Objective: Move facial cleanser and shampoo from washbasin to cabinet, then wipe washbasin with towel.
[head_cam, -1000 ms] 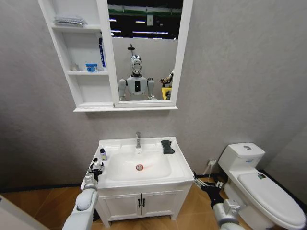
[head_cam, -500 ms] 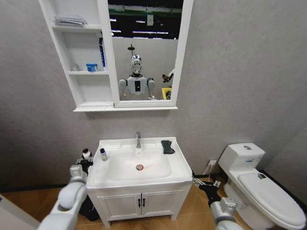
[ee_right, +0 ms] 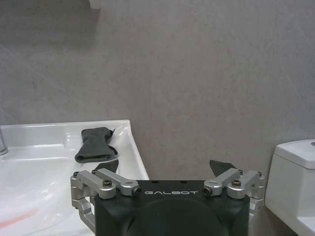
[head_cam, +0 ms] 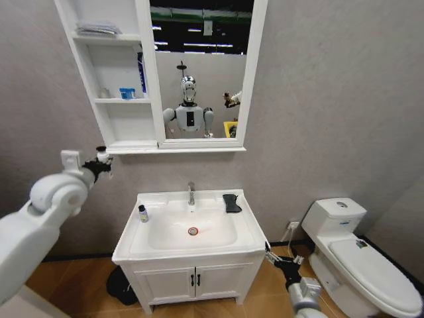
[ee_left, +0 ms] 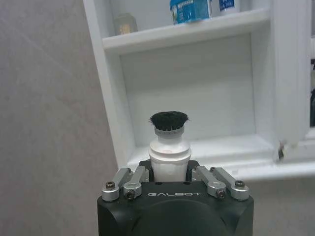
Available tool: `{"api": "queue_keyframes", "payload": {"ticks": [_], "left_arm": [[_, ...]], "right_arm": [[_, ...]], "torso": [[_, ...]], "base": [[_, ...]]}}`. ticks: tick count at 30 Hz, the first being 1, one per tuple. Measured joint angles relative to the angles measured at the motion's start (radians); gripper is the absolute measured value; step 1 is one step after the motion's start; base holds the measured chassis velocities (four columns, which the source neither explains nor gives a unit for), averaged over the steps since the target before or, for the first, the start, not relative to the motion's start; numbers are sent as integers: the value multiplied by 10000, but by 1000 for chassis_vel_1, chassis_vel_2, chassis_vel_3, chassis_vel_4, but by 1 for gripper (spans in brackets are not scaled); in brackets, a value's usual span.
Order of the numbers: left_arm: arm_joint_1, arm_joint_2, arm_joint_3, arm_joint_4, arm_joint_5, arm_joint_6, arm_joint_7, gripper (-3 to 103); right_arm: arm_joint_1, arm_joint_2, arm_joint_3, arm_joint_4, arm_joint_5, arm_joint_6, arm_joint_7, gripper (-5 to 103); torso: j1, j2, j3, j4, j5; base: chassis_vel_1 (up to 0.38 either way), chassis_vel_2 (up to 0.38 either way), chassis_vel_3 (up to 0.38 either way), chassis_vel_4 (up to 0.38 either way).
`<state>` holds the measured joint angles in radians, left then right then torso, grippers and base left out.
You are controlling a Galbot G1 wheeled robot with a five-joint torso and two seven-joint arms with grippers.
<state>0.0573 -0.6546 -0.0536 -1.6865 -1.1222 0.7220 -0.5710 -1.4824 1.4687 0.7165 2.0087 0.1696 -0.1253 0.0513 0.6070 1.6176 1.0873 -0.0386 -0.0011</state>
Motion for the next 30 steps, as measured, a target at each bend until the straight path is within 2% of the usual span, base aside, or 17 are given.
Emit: {"api": "queue_keyframes", "payload": {"ticks": [1, 2, 3, 6, 7, 9, 10, 12, 15, 17, 20, 27, 30], "left_arm": [[-820, -288, 445, 641, 130, -46, 214, 32], [-820, -288, 445, 641, 130, -46, 214, 32], [-1893, -786, 995, 1662, 547, -179, 580, 32], [-3191, -1903, 1706, 3631, 1260, -467, 1245, 32], [-3191, -1903, 1706, 3631, 1260, -467, 1245, 32], [-3607, -2616, 1851, 4708, 1599, -583, 1485, 32], [-3607, -2616, 1851, 4708, 1599, -583, 1485, 32], [-3758, -3134, 1873, 5456, 2113, -748, 1666, 32], [-3773, -3347, 1806, 5775, 2410, -863, 1736, 32], [-3774, -3734, 1538, 6432, 3047, -1096, 1813, 32], [-3822, -3967, 1321, 7034, 3505, -1325, 1861, 32], [-3894, -4146, 1023, 7459, 3926, -1363, 1872, 29], [-3868, -4157, 1007, 7351, 3961, -1279, 1871, 44]], "right_arm": [[-5, 0, 22, -60, -7, 63, 0, 100], [-5, 0, 22, -60, -7, 63, 0, 100], [-66, 17, 73, -137, -12, 174, 4, 100], [-227, 41, 166, -201, 23, 355, 21, 100], [-227, 41, 166, -201, 23, 355, 21, 100], [-312, 60, 234, -276, 39, 488, 35, 100], [-312, 60, 234, -276, 39, 488, 35, 100], [-338, 72, 337, -281, 77, 546, 40, 100], [-343, 76, 394, -263, 105, 556, 41, 100], [-354, 55, 530, -223, 192, 565, 43, 100], [-365, 27, 608, -216, 221, 578, 43, 100], [-344, -7, 694, -267, 151, 647, 113, 100], [-387, -47, 797, -293, 137, 682, 151, 100]], "torso": [[4, -1, 0, 0, 5], [4, -1, 0, 0, 5], [2, -1, -1, 1, 22], [1, -2, -1, 0, 12], [1, -2, -1, 0, 12], [1, -2, -1, 0, 13], [1, -2, -1, 0, 13], [0, -2, -1, 0, 14], [-1, -2, -1, 0, 13], [-1, -2, -2, 0, 12], [-2, -1, -1, 3, 9], [-1, 0, -3, 3, 11], [-3, 1, -4, 3, 12]], "base": [[0, 0, 0, 0], [0, 0, 0, 0], [0, 0, 0, 0], [0, 0, 0, 0], [0, 0, 0, 0], [0, 0, 0, 0], [0, 0, 0, 0], [0, 0, 0, 0], [0, 0, 0, 0], [0, 0, 0, 0], [0, 0, 0, 0], [0, 0, 0, 0], [0, 0, 0, 0]]}}
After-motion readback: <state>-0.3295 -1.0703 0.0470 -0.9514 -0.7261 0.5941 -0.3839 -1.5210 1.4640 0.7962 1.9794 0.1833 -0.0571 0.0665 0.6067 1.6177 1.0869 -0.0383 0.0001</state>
